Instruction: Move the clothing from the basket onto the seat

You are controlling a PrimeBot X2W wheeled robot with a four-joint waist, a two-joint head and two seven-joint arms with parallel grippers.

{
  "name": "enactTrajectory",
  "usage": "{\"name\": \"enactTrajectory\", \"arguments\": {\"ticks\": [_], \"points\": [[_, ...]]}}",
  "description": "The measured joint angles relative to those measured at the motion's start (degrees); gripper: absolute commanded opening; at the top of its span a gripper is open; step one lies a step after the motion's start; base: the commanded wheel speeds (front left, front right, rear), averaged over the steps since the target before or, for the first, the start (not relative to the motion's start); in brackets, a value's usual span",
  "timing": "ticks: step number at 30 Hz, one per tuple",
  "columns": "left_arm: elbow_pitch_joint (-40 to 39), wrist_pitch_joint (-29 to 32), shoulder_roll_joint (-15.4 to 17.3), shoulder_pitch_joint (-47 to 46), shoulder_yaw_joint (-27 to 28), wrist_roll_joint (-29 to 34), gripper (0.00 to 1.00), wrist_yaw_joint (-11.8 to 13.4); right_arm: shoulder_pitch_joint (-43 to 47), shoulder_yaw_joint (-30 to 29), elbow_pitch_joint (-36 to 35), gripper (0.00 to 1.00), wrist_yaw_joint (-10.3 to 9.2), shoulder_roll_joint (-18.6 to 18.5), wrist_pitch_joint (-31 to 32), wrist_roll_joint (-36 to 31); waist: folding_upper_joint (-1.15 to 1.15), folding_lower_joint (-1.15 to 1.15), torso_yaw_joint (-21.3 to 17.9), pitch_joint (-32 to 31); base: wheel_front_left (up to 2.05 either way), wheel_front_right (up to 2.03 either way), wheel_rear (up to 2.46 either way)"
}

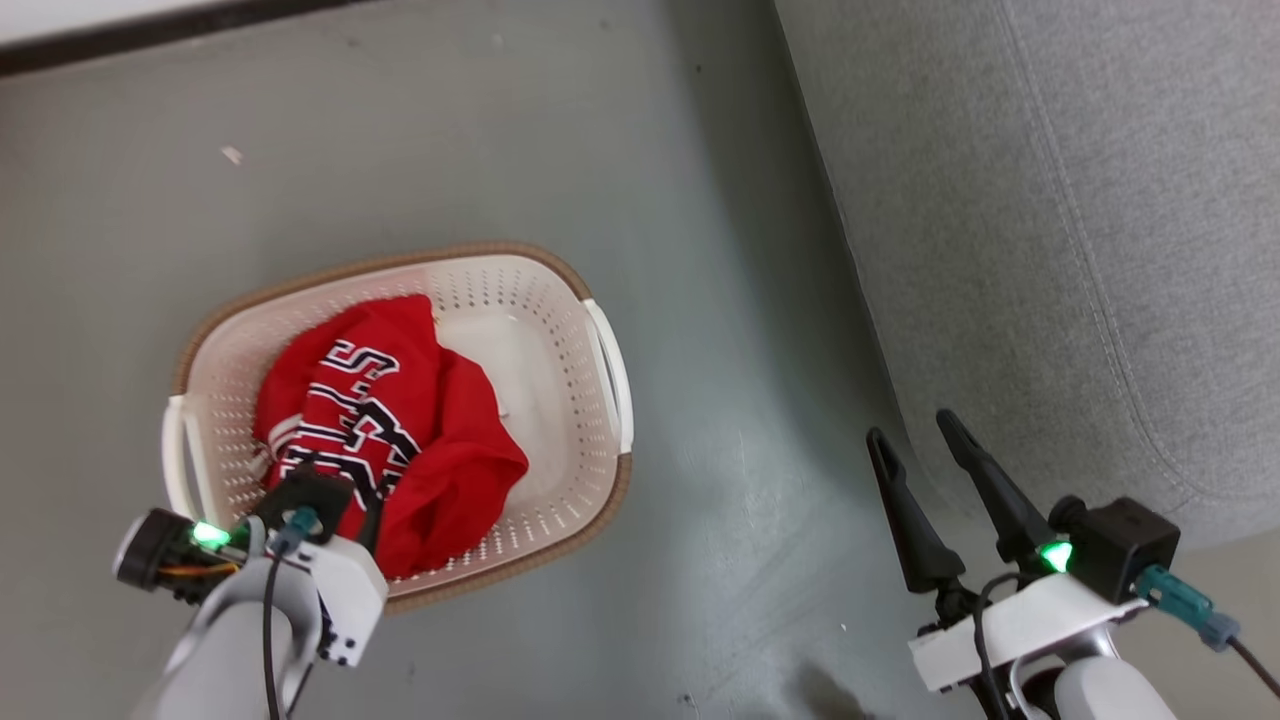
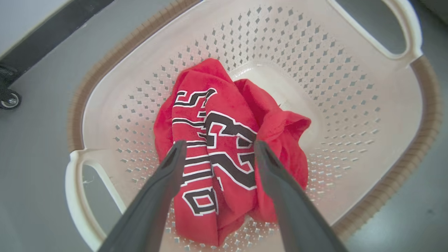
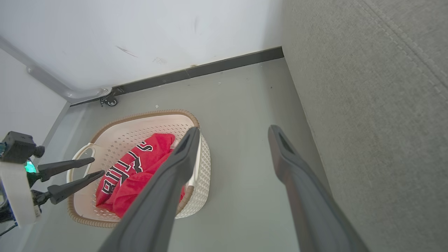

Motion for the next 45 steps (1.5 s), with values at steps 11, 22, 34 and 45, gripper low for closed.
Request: {"name": "enactTrajectory", "arguments": {"ticks": [11, 22, 34, 45], "points": [[5.35, 4.66, 1.66, -7.59, 0.59, 0.02, 1.00, -1.76, -3.56, 2.29, -0.52, 1.00, 0.00, -0.01, 0.00, 2.08, 0.00, 0.00, -1.96, 5.16, 0.00, 0.00, 0.00], [9.72, 10.18, 2.31, -13.69, 0.23, 0.49, 1.00, -4.14, -6.61, 3.65, -0.70, 1.00, 0.00, -0.01, -0.01, 3.57, 0.00, 0.00, -4.04, 9.25, 0.00, 0.00, 0.00], [13.26, 14.11, 3.53, -17.49, -0.08, 1.51, 1.00, -2.14, -9.31, 4.50, -1.14, 1.00, 0.00, -0.01, -0.01, 4.49, 0.00, 0.00, -5.93, 12.43, 0.00, 0.00, 0.00], [15.95, 16.00, 3.77, -20.53, -0.49, 2.22, 1.00, -0.91, -11.83, 5.14, -1.51, 1.00, 0.00, -0.01, -0.01, 5.50, 0.00, 0.00, -7.55, 14.78, 0.00, 0.00, 0.00]]}}
